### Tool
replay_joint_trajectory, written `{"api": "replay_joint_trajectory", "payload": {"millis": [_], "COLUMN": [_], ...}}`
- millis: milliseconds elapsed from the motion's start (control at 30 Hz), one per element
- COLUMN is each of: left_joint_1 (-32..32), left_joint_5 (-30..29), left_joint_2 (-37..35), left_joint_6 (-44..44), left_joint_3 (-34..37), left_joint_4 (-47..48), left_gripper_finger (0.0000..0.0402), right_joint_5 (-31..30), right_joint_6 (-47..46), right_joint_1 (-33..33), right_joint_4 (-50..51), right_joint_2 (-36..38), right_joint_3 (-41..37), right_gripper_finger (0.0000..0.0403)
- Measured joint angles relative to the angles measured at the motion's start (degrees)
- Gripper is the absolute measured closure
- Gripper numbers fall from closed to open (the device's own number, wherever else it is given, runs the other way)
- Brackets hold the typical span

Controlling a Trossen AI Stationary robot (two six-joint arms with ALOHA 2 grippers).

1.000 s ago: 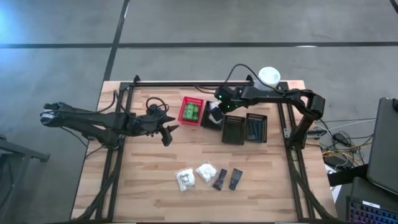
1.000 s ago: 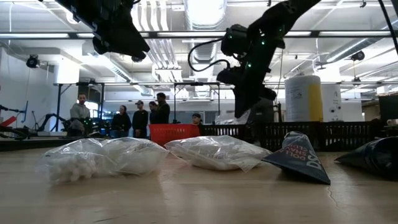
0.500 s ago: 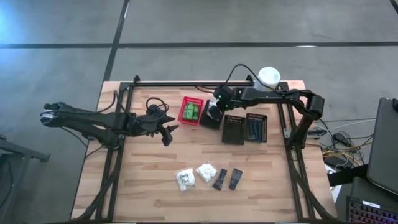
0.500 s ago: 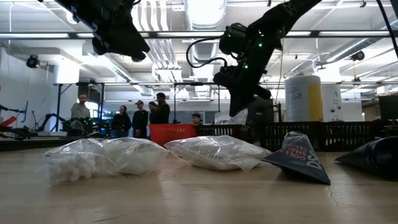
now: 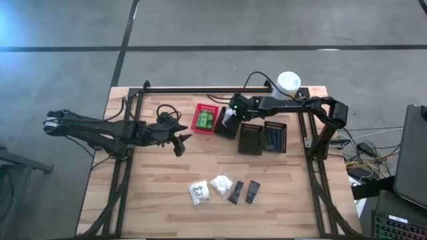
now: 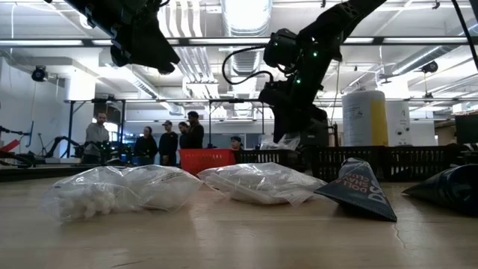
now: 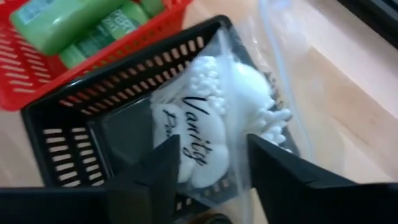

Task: Pick & Place Travel size toiletries
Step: Put the cotton pack into the left black bin

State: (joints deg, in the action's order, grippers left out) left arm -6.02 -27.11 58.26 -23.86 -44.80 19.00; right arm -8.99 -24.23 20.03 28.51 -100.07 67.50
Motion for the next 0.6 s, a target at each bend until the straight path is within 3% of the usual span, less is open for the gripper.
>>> {"api": "replay_joint_trajectory", "payload": {"millis": [200,600], "left_joint_1": [0.00,-0.02], "left_joint_5": [0.02,0.04], "left_joint_2": [0.00,0.00], "left_joint_6": [0.00,0.00], "left_joint_3": [0.00,0.00], "left_joint_4": [0.04,0.09], "left_gripper_finger": [0.0218,0.0218], "right_joint_5": [-0.09,-0.09], "right_joint_6": [1.94,2.22], "right_joint_1": [-1.83,-3.32], "right_joint_4": [-0.15,1.77], "right_joint_2": [0.28,0.28], "right_joint_3": [2.01,5.07], "right_gripper_finger": [0.0171,0.0119]}}
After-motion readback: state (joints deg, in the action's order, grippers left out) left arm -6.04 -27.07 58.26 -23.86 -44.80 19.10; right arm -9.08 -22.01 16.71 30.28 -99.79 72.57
